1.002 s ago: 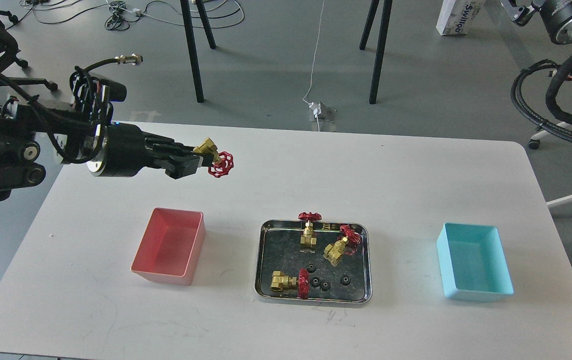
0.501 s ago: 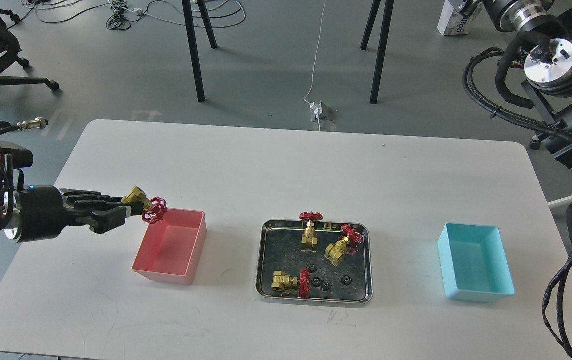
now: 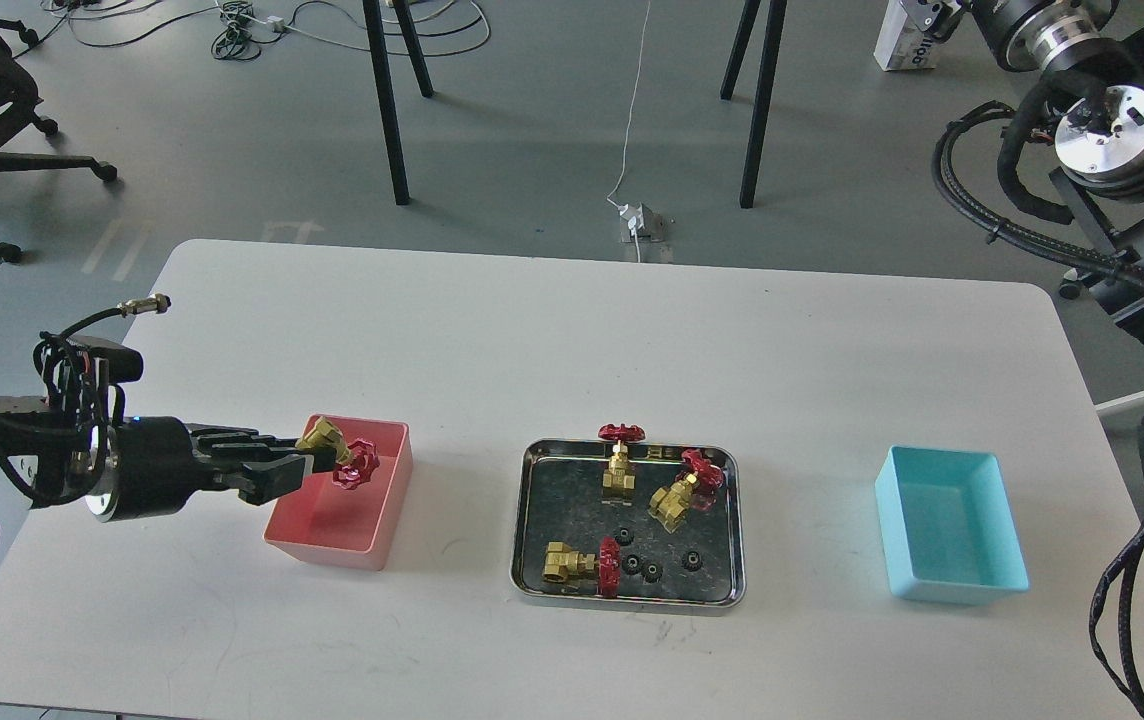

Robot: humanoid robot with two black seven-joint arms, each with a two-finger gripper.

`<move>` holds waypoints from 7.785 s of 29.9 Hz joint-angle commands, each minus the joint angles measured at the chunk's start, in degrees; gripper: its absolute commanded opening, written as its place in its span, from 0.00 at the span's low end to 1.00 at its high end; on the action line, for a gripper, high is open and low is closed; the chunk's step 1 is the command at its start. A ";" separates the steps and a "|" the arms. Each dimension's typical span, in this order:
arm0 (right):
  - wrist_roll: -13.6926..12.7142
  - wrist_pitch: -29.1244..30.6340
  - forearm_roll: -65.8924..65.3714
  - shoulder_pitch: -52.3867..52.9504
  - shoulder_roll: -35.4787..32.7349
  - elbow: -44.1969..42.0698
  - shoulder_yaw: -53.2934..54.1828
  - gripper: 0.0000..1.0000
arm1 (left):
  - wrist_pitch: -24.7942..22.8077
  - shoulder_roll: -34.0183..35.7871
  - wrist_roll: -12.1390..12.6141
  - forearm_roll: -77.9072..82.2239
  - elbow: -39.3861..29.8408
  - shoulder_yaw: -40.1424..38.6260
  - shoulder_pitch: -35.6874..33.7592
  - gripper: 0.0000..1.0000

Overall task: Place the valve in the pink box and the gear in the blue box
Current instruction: 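Lower the valve into the pink box and open the left gripper, then raise the left arm away and reach the right gripper toward the tray, then grasp a small black gear in the tray with the right gripper, then carry the black gear with the right gripper into the blue box, then release the gear and raise the right arm away from the blue box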

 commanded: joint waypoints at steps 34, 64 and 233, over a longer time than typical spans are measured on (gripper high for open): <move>0.27 0.10 0.09 -2.94 -1.05 -0.17 0.37 0.99 | 0.39 -11.83 0.00 -0.52 11.88 0.17 3.77 0.45; 0.98 12.90 -40.57 3.11 -7.80 14.21 -29.85 0.99 | -28.05 1.26 0.00 -68.07 -2.00 -44.11 5.44 0.80; -3.77 14.38 0.78 -12.10 -10.29 2.66 -3.58 0.99 | -34.12 -25.36 0.00 -77.15 36.13 -59.16 11.94 0.99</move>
